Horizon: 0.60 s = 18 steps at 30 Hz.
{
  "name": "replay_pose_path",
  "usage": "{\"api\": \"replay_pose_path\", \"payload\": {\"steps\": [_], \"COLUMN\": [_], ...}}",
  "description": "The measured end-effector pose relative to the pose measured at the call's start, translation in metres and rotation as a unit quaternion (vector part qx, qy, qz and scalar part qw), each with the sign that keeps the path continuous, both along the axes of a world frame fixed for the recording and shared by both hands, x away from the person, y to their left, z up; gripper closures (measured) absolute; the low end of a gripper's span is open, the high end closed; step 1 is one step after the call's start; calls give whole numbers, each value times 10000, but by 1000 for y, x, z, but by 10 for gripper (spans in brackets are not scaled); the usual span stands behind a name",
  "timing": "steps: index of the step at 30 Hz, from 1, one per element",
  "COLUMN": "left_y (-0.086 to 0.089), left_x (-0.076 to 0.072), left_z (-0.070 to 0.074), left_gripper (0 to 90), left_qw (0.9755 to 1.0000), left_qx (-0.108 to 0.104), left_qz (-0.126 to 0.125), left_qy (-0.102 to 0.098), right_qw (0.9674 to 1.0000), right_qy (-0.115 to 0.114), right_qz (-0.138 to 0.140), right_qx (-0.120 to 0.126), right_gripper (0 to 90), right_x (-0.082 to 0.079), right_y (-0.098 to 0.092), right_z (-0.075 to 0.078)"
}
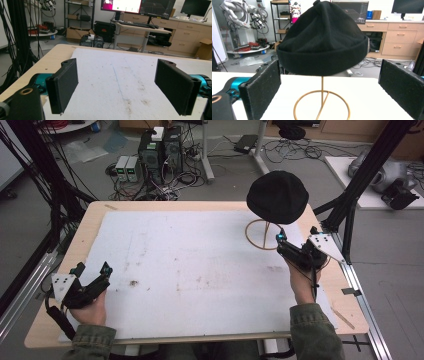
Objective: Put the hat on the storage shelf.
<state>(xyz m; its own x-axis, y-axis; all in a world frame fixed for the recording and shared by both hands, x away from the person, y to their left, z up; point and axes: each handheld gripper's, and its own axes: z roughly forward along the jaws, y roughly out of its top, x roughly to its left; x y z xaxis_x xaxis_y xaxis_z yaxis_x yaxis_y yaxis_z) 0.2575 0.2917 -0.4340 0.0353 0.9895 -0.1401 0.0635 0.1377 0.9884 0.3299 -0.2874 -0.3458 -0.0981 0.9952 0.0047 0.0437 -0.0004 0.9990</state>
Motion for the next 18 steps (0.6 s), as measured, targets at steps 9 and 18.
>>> {"api": "replay_pose_path", "payload": {"steps": [9, 18], "left_y": [0, 0], "left_x": [0, 2], "left_z": [0, -1], "left_gripper": [192, 192], "left_qw": [10000, 9999], "left_qx": [35, 107], "left_qz": [15, 31], "left_qy": [8, 19], "right_qw": [9999, 9995], "right_qy": [65, 225], "right_qz": [-135, -205], "right_qx": [-9, 10], "right_gripper": [36, 36], "right_x": [-18, -28], "right_y": [-7, -12], "right_z": [-36, -63]}}
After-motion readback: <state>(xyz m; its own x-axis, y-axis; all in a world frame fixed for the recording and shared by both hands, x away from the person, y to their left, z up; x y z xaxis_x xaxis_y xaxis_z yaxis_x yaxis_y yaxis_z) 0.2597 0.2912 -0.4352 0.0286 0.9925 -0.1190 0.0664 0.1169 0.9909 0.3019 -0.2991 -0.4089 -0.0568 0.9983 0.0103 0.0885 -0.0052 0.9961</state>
